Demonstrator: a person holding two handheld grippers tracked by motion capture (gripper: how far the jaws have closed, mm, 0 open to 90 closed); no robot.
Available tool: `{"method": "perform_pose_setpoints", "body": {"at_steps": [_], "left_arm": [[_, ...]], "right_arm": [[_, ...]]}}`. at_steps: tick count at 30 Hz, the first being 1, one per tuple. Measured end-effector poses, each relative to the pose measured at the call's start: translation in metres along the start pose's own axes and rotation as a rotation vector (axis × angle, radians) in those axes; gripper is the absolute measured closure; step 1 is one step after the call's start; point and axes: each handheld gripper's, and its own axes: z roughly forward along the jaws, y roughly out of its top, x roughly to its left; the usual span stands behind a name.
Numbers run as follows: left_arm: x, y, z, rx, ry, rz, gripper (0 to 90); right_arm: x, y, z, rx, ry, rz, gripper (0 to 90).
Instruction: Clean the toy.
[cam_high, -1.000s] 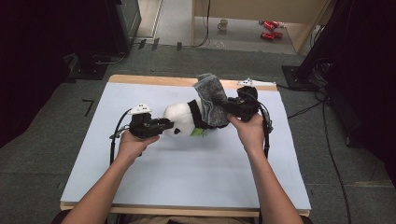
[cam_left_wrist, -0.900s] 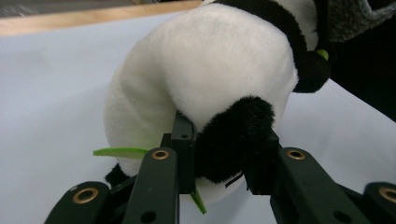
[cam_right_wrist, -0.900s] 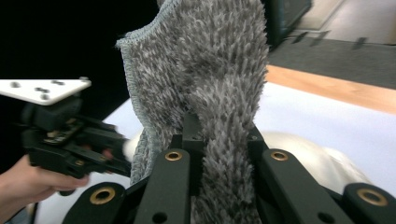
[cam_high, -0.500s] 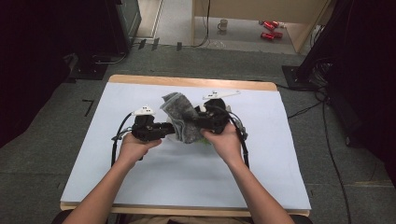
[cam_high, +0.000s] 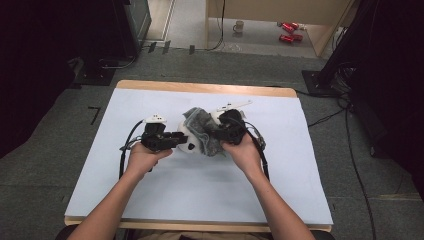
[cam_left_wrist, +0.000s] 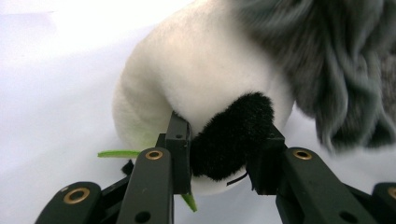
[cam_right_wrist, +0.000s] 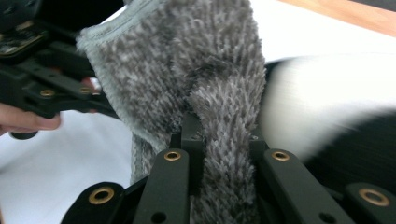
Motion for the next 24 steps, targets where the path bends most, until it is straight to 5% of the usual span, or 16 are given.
{"method": "perform_pose_setpoints", "body": {"at_steps": [3, 24], "left_arm": [[-0.002, 0.001, 0.002, -0.001, 0.006, 0.017, 66.7], [0.009, 0.002, 0.001, 0.003, -0.010, -0.017, 66.8]], "right_arm": [[-0.014, -0.001, -0.006, -0.005, 0.020, 0.054, 78.6], [-0.078, -0.012, -0.049, -0.083, -0.018, 0.214, 78.6]]}}
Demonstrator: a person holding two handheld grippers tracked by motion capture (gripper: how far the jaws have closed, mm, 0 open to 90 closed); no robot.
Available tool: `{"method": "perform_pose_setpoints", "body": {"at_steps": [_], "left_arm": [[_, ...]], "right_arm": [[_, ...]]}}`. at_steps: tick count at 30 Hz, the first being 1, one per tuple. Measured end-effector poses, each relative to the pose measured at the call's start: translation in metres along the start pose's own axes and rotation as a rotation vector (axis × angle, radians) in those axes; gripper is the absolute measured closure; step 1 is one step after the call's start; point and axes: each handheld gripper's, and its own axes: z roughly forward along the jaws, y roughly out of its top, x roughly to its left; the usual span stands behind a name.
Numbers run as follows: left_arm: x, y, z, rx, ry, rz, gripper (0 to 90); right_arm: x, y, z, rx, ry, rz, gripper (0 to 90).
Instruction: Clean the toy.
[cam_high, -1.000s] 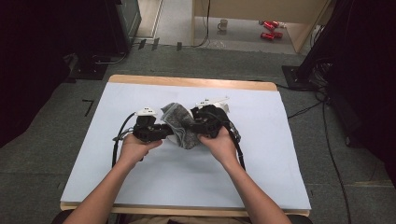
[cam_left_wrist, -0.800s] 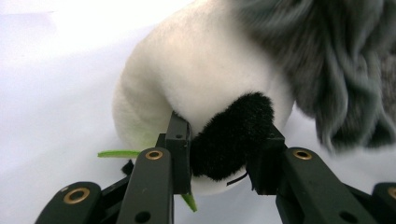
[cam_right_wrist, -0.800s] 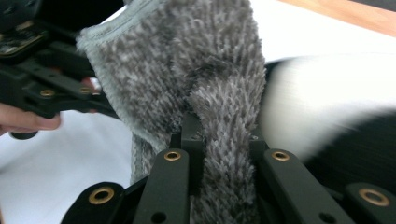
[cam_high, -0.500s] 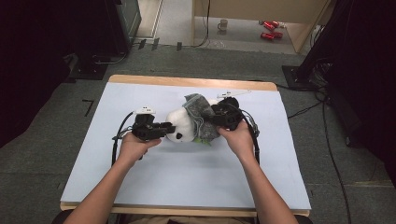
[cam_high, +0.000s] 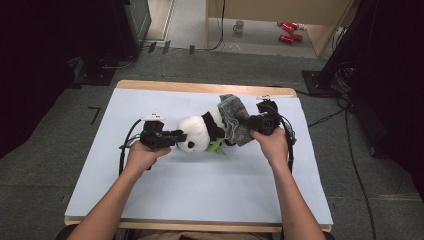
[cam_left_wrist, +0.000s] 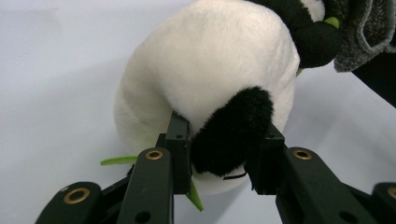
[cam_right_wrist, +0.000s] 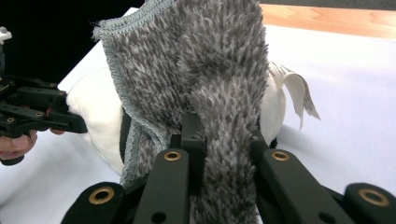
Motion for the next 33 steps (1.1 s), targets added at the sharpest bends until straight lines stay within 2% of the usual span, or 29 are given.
{"method": "perform_pose_setpoints", "body": {"at_steps": [4, 12, 15, 18, 22, 25, 27, 29, 33], "left_arm": [[0.000, 0.000, 0.000, 0.000, -0.001, -0.001, 66.8], [0.002, 0.000, -0.001, 0.003, 0.000, -0.004, 66.7], [0.004, -0.001, -0.002, 0.000, -0.005, -0.010, 66.6], [0.003, -0.002, -0.002, -0.006, -0.015, -0.003, 66.5], [0.001, -0.002, -0.001, -0.013, -0.007, -0.001, 66.6], [-0.001, -0.001, -0.001, -0.011, -0.004, -0.007, 66.7], [-0.001, -0.001, -0.002, -0.009, -0.012, -0.017, 66.8], [-0.004, 0.000, -0.002, -0.005, -0.008, -0.012, 66.9], [-0.007, 0.001, -0.002, -0.001, -0.002, -0.015, 66.9]], "right_arm": [[-0.006, 0.000, -0.003, -0.002, -0.004, 0.015, 78.6], [-0.024, -0.003, -0.012, -0.014, -0.054, 0.052, 79.2], [-0.029, -0.003, -0.018, -0.029, -0.086, 0.062, 79.6], [-0.028, 0.000, -0.027, -0.060, -0.075, 0.076, 79.8], [-0.006, 0.009, -0.035, -0.090, -0.036, 0.030, 79.8], [0.018, 0.014, -0.032, -0.094, 0.014, -0.021, 79.8], [0.033, 0.014, -0.027, -0.087, 0.051, -0.049, 79.8], [0.047, 0.014, -0.018, -0.070, 0.091, -0.072, 79.8], [0.074, 0.009, 0.002, -0.032, 0.145, -0.125, 79.8]]}}
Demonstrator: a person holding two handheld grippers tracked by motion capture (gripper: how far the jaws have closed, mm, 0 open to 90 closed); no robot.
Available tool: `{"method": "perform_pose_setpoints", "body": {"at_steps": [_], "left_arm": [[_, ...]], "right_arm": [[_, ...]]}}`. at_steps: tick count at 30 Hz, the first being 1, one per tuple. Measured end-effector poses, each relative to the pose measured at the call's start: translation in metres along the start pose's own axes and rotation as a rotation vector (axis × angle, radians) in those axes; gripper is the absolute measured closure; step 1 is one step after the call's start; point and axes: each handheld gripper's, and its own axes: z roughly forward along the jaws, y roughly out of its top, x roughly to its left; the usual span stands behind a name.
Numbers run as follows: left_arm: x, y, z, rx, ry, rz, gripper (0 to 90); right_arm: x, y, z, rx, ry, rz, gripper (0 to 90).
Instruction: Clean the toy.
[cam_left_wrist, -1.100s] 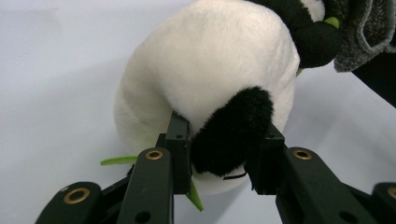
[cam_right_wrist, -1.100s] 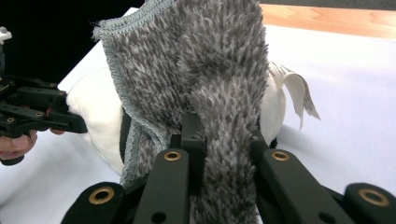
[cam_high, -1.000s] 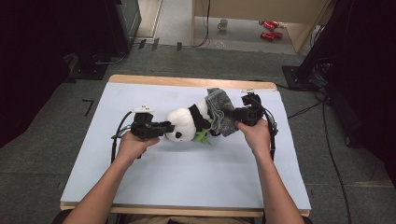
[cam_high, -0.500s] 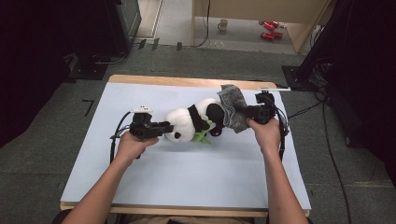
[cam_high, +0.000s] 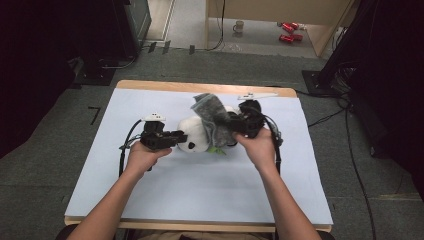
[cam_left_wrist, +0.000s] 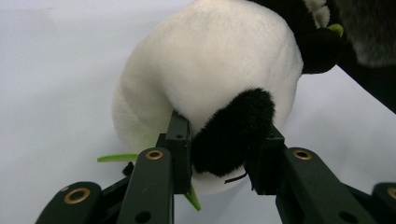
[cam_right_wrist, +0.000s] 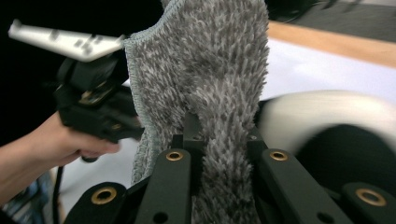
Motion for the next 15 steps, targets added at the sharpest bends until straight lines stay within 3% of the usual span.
{"method": "perform_pose_setpoints", "body": {"at_steps": [4, 7, 11, 15], "left_arm": [[-0.003, 0.001, -0.001, 0.002, 0.001, -0.007, 66.9], [-0.004, 0.001, -0.001, 0.007, 0.006, -0.021, 66.8], [-0.002, 0.001, 0.000, 0.025, 0.011, -0.033, 66.9], [0.002, 0.001, 0.000, 0.021, 0.007, -0.042, 66.8]], "right_arm": [[0.016, -0.011, 0.031, 0.043, 0.048, -0.031, 79.8], [0.021, -0.020, 0.050, 0.077, 0.045, -0.051, 79.7], [0.016, -0.030, 0.063, 0.092, 0.011, -0.073, 79.6], [0.008, -0.030, 0.059, 0.103, -0.055, -0.104, 78.9]]}}
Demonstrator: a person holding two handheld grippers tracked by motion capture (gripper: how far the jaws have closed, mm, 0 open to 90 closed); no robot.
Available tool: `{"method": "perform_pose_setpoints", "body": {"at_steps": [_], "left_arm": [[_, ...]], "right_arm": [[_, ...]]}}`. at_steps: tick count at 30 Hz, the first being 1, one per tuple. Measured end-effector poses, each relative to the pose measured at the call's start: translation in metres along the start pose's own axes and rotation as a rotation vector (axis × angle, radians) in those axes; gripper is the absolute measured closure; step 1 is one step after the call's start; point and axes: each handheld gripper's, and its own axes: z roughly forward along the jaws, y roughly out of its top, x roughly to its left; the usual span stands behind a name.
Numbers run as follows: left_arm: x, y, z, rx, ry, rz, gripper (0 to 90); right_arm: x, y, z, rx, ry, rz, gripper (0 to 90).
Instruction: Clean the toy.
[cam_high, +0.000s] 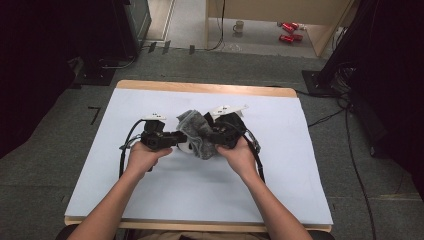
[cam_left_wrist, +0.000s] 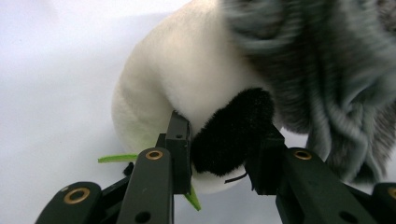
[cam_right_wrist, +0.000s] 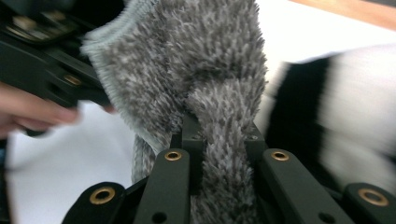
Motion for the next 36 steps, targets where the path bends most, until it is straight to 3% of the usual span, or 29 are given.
{"method": "perform_pose_setpoints", "body": {"at_steps": [2, 6, 13, 18, 23, 24, 27, 29, 34, 36], "left_arm": [[0.004, 0.000, 0.000, -0.007, -0.013, -0.010, 66.8], [0.000, 0.001, 0.001, -0.003, -0.002, 0.022, 66.8], [0.003, 0.002, 0.000, -0.005, -0.010, 0.015, 66.8], [0.006, 0.002, 0.000, -0.008, -0.015, 0.003, 66.9], [0.010, 0.001, -0.002, -0.005, -0.029, -0.004, 67.3], [0.010, 0.001, -0.002, -0.008, -0.034, -0.001, 67.3], [0.008, 0.002, -0.002, -0.006, -0.041, 0.015, 67.8], [0.011, 0.003, -0.005, 0.003, -0.042, 0.031, 68.3], [0.025, 0.001, -0.019, 0.036, -0.053, 0.123, 68.7], [0.032, 0.000, -0.023, 0.047, -0.059, 0.114, 68.6]], "right_arm": [[-0.007, -0.002, -0.003, 0.018, -0.048, -0.012, 79.3], [-0.019, -0.004, -0.009, 0.018, -0.031, 0.017, 79.9], [-0.027, 0.000, -0.021, 0.019, -0.037, 0.032, 80.1], [-0.038, 0.001, -0.034, -0.002, -0.041, 0.070, 80.0], [-0.063, -0.001, -0.059, -0.044, -0.122, 0.137, 79.6], [-0.070, -0.003, -0.063, -0.047, -0.115, 0.159, 79.6], [-0.085, -0.009, -0.070, -0.070, -0.082, 0.227, 79.7], [-0.088, -0.008, -0.075, -0.088, -0.079, 0.245, 80.0], [-0.092, -0.004, -0.101, -0.146, -0.138, 0.263, 80.8], [-0.095, -0.004, -0.109, -0.181, -0.135, 0.273, 80.8]]}}
